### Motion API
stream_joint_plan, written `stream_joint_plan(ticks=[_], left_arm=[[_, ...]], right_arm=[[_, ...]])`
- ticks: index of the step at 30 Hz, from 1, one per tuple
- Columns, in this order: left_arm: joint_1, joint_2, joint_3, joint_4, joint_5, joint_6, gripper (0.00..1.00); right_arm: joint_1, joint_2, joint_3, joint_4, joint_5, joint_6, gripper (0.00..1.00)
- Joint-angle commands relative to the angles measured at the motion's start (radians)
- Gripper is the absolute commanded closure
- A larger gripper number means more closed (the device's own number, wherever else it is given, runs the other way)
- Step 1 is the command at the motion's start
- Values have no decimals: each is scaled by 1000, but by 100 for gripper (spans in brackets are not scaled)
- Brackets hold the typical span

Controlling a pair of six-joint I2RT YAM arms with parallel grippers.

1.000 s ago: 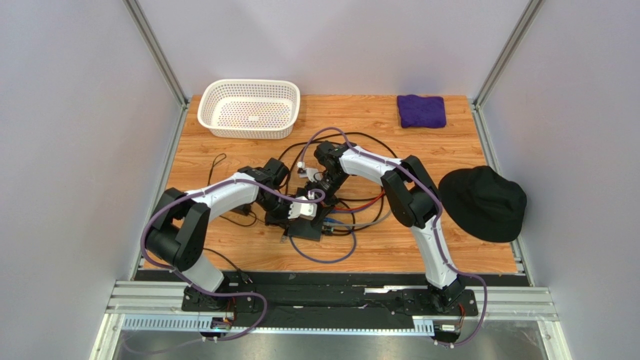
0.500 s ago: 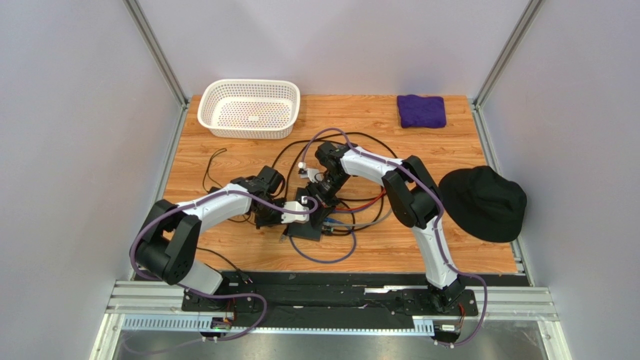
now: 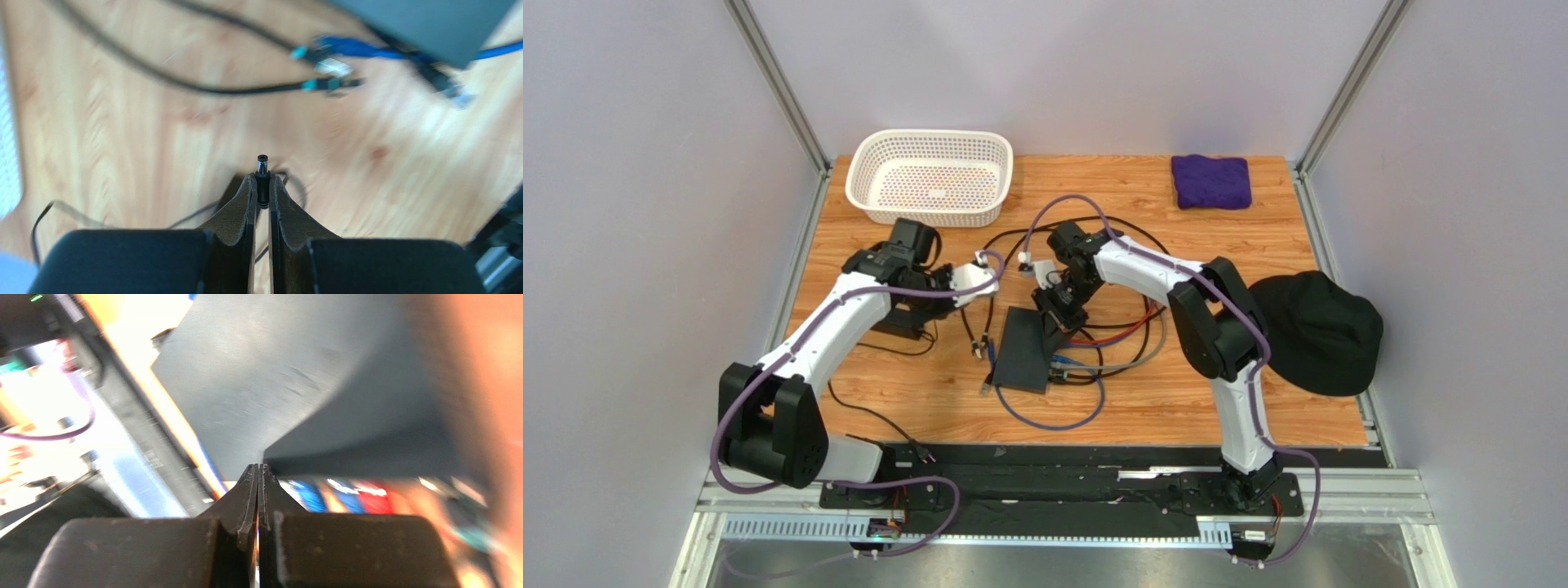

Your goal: Pull the plug from the switch port

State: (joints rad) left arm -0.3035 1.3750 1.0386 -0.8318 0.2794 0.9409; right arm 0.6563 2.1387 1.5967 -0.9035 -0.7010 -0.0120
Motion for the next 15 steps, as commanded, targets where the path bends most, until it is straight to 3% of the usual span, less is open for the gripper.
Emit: stream_joint_plan(ticks=[1,3,6,7,8,13,15], left_arm=[[136,1,-1,-23,-92,31,100],[191,22,-12,19,-133,64,100],[288,93,12,92,-196,61,100],[297,116,44,120,-227,49,100],[352,162,64,128,-239,15,100],[428,242,155,92,-180,-1,100],[425,227,144,88,-125,9,90]], right_arm=[[-75,-155,8,109,222,-69,100],[-136,-198,74,109,259,-49,100],[-227,-220,166,109,304,-3,79],[-247,-215,183,110,310,6,66],[-280,-209,210,110,313,6,63],[-317,-210,177,143,353,32,61],[-319,-220,160,126,345,17,61]])
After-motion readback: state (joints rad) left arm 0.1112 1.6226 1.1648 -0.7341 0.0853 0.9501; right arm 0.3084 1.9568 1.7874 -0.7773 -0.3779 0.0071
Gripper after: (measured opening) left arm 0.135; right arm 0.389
